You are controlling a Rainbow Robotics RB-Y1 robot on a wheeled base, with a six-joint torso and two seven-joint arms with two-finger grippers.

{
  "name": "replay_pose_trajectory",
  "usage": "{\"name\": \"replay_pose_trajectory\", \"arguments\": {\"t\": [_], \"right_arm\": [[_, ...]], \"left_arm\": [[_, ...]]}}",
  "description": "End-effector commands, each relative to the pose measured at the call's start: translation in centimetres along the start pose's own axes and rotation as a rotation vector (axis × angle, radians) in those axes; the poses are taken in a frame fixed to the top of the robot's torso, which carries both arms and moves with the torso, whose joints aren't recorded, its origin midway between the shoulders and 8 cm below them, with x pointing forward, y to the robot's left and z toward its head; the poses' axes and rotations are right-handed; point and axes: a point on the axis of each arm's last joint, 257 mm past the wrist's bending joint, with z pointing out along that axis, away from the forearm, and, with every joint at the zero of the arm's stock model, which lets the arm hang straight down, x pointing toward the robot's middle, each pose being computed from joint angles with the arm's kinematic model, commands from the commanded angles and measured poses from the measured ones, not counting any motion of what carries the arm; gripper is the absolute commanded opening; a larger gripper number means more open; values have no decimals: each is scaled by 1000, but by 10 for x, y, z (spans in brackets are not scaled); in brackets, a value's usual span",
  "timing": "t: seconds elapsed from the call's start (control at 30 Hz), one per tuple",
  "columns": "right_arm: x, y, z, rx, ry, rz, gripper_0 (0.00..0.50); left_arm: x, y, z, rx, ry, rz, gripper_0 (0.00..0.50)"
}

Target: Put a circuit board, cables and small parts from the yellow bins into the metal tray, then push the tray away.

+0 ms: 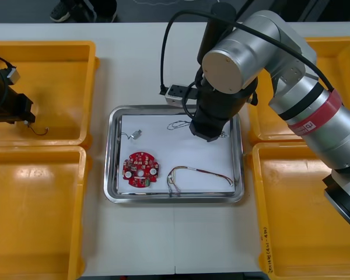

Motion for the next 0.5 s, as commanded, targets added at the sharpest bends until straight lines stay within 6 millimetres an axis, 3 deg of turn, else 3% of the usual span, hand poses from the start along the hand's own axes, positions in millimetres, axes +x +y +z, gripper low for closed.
{"name": "replay_pose_trajectory", "arguments": {"t": [0.03,0.5], "right_arm": [[-25,0,-3,63,-11,-92,0],[-24,8,31,44,10,-123,0]], "left_arm": [[-25,3,-17,-12,-58,-28,500],[-17,-5,14,8,-51,-51,500]]}}
